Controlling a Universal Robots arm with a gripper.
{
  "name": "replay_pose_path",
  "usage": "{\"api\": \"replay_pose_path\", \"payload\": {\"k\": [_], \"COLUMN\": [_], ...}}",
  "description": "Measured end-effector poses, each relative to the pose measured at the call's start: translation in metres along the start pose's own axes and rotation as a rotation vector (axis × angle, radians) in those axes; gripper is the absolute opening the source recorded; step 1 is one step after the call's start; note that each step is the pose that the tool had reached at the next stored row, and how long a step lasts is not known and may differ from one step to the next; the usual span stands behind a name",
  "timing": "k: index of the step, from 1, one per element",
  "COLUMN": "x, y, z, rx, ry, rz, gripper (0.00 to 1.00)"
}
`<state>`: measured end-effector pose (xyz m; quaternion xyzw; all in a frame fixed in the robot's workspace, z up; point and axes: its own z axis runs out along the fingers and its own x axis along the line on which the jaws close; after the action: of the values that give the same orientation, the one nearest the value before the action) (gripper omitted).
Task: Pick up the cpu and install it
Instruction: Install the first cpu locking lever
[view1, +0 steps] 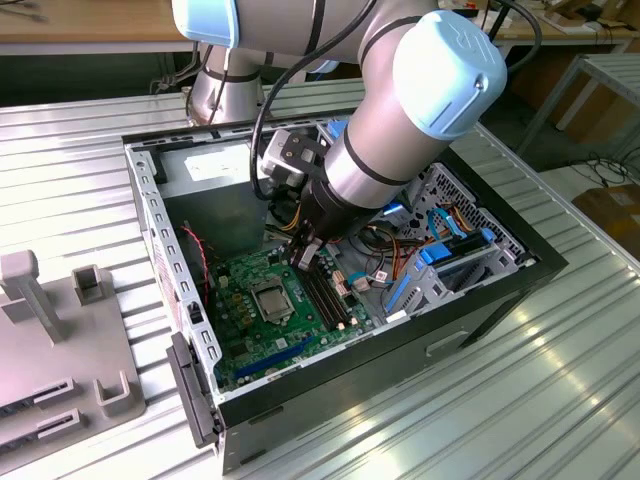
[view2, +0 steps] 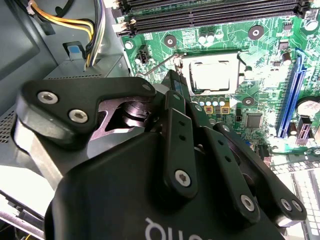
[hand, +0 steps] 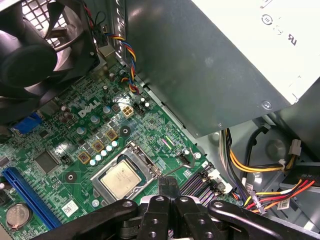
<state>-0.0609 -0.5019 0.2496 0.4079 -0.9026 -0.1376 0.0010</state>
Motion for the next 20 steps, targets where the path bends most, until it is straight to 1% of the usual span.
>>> {"api": "replay_pose_path", "payload": {"k": [7, 9, 17, 20], "x": [0.0011, 0.0028, 0.0028, 0.0017], "y": [-0.0009, -0.0024, -0.0027, -0.004], "z": [-0.0004, -0.001, -0.001, -0.0012], "rx": [-0.0001, -0.0003, -0.0003, -0.0005], "ry": [0.0, 0.0, 0.0, 0.0002], "rz": [0.0, -0.001, -0.001, -0.001], "gripper": [0.11, 0.11, 0.11, 0.11]}}
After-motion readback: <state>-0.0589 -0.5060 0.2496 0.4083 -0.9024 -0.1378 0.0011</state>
